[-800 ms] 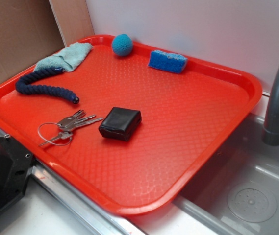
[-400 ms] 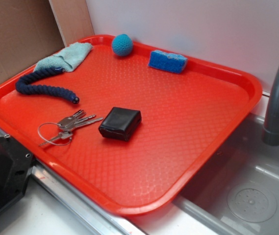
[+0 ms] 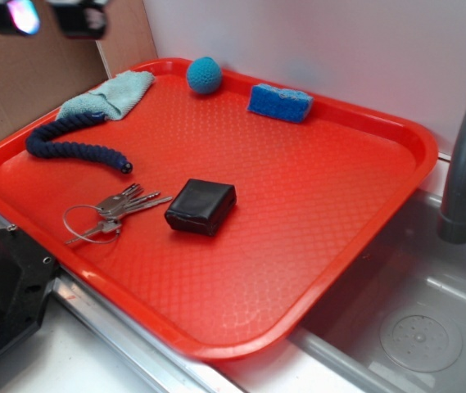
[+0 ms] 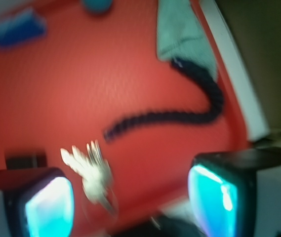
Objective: Grab the blue rope.
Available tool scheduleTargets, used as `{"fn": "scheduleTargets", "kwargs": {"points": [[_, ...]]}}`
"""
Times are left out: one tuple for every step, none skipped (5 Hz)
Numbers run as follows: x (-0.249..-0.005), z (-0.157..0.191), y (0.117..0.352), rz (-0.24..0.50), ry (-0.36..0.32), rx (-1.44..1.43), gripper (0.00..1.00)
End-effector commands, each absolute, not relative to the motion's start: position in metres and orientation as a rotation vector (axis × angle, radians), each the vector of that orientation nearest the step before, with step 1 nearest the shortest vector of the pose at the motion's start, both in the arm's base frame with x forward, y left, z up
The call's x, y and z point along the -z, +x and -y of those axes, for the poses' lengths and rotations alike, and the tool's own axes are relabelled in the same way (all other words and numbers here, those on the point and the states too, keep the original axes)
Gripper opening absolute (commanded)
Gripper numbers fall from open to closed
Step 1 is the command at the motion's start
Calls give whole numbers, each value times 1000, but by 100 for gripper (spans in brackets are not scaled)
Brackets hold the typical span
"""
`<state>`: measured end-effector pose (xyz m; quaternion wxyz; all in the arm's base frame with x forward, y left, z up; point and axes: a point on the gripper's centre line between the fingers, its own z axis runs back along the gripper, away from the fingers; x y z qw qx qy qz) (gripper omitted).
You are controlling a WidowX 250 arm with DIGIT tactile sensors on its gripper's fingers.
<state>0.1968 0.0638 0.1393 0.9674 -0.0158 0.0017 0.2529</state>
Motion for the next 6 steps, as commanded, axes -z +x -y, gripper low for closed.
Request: {"fn": "scheduleTargets", "kwargs": {"points": [[-89, -84, 191, 129, 99, -1028, 100], [-77, -77, 183, 104, 107, -1254, 100], [-61, -86, 167, 81, 116, -1220, 100], [-48, -89, 181, 64, 129, -1198, 100], [-24, -94, 194, 62, 93, -1093, 100], [-17, -93, 204, 36, 107, -1047, 100]]}}
